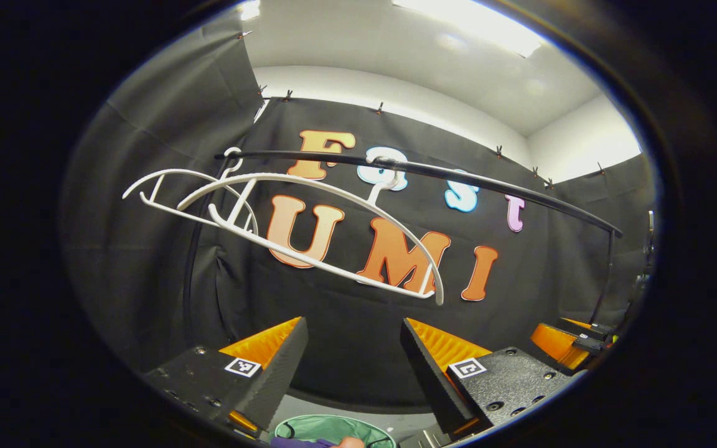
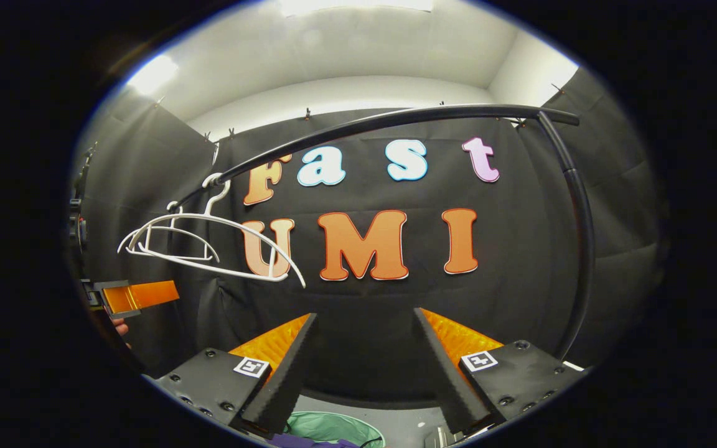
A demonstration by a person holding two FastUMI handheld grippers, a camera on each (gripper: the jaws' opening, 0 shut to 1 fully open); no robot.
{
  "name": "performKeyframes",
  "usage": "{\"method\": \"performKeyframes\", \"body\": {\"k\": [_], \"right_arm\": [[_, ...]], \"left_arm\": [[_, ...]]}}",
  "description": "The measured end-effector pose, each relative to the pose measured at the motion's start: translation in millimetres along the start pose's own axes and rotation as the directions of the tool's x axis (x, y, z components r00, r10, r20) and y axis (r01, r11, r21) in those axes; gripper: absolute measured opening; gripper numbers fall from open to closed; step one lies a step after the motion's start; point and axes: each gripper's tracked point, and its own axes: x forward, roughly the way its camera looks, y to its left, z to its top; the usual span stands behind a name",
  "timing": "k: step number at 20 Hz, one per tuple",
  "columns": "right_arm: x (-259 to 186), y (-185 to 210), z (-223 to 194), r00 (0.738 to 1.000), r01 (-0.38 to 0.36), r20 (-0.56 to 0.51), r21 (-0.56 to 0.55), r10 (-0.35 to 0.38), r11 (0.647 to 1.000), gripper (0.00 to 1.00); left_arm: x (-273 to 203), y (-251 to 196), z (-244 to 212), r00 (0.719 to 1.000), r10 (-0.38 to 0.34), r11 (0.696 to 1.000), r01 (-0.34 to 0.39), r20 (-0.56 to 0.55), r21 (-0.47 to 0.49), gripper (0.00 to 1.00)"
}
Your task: Grasp the clothes on the hanger with both hands and then place them into the laundry hamper below.
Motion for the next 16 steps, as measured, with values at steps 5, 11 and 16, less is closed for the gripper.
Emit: {"method": "performKeyframes", "body": {"k": [5,11,16], "right_arm": [[-1.4,-3.6,-4.2,1.0,0.005,-0.014,0.017,-0.005,1.0,0.89],[4.3,-4.0,-7.7,1.0,0.009,-0.02,0.022,-0.008,1.0,0.89],[6.1,-6.5,-10.8,0.999,0.017,-0.029,0.02,-0.017,1.0,0.89]], "left_arm": [[0.6,-5.6,-4.8,1.0,-0.007,1.0,0.007,-0.008,0.005,0.93],[3.6,-7.6,-9.6,1.0,-0.016,1.0,0.016,-0.021,0.013,0.99],[6.5,-10.5,-14.2,0.999,-0.025,1.0,0.026,-0.032,0.012,0.95]]}}
